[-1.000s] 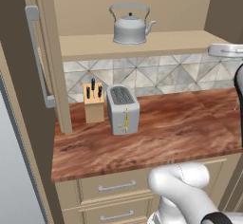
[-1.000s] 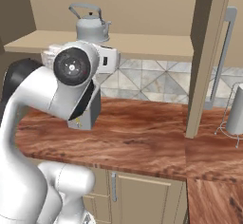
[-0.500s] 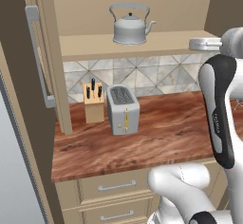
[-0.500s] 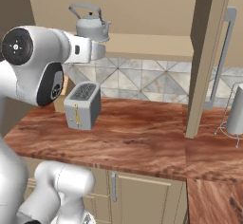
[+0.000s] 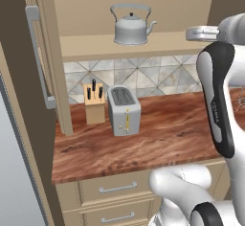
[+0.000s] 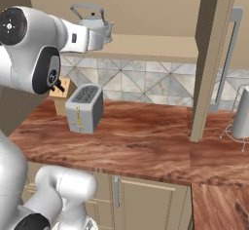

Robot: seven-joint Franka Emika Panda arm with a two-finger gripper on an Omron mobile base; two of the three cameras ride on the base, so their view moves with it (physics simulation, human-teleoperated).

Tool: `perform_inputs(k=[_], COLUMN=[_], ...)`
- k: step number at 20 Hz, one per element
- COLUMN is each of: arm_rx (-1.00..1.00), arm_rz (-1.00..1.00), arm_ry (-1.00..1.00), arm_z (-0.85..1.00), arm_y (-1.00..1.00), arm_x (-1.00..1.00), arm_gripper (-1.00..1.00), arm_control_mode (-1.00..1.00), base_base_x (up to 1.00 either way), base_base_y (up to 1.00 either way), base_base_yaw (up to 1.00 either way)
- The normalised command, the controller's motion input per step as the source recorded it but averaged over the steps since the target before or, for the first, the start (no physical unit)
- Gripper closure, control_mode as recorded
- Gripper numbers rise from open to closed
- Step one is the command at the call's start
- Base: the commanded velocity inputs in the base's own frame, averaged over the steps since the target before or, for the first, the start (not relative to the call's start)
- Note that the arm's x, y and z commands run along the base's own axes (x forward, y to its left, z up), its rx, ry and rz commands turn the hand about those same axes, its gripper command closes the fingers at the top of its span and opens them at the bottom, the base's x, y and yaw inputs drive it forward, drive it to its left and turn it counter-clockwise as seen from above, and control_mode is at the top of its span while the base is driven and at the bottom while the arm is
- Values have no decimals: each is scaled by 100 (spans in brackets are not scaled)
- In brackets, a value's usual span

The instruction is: Open the cabinet, pick the kettle from the cabinet, and place it in the sink.

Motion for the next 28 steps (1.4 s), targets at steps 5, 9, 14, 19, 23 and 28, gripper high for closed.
perform_inputs(k=[5,9,14,19,23,28], arm_rx=[1,0,0,0,0,-1], arm_rz=[4,3,3,5,5,1], arm_ry=[-2,-3,-1,-11,-10,-1], arm_z=[0,0,0,-1,0,0], arm_y=[16,22,20,18,12,4], arm_x=[9,19,26,25,26,23], arm_gripper=[-100,-100,-100,-100,-100,-100], arm_control_mode=[-100,-100,-100,-100,-100,-100], base_base_x=[0,0,0,0,0,0], base_base_y=[0,0,0,0,0,0], base_base_yaw=[0,0,0,0,0,0])
